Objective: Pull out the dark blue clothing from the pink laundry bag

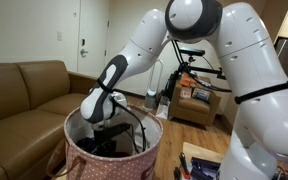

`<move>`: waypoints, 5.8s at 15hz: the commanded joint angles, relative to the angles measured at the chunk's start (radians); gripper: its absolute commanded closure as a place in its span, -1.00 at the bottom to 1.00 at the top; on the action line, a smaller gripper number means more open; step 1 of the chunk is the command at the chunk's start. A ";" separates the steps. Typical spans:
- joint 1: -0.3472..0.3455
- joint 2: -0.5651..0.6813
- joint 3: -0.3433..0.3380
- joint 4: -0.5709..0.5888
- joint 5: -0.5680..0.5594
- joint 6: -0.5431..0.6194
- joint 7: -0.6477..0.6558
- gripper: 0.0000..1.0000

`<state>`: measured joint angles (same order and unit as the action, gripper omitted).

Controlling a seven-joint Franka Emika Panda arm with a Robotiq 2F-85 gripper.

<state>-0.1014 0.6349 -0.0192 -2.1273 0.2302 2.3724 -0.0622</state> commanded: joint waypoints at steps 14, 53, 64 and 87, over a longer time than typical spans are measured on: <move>-0.103 -0.417 -0.012 -0.294 0.058 0.022 -0.114 0.91; -0.087 -0.707 -0.599 0.037 -0.001 -0.272 -0.225 0.92; -0.306 -0.126 -0.280 0.380 0.027 -0.327 -0.424 0.92; -0.459 0.365 -0.100 0.724 -0.081 -0.278 -0.419 0.28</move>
<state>-0.5380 0.9717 -0.1430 -1.4410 0.1620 2.1026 -0.4682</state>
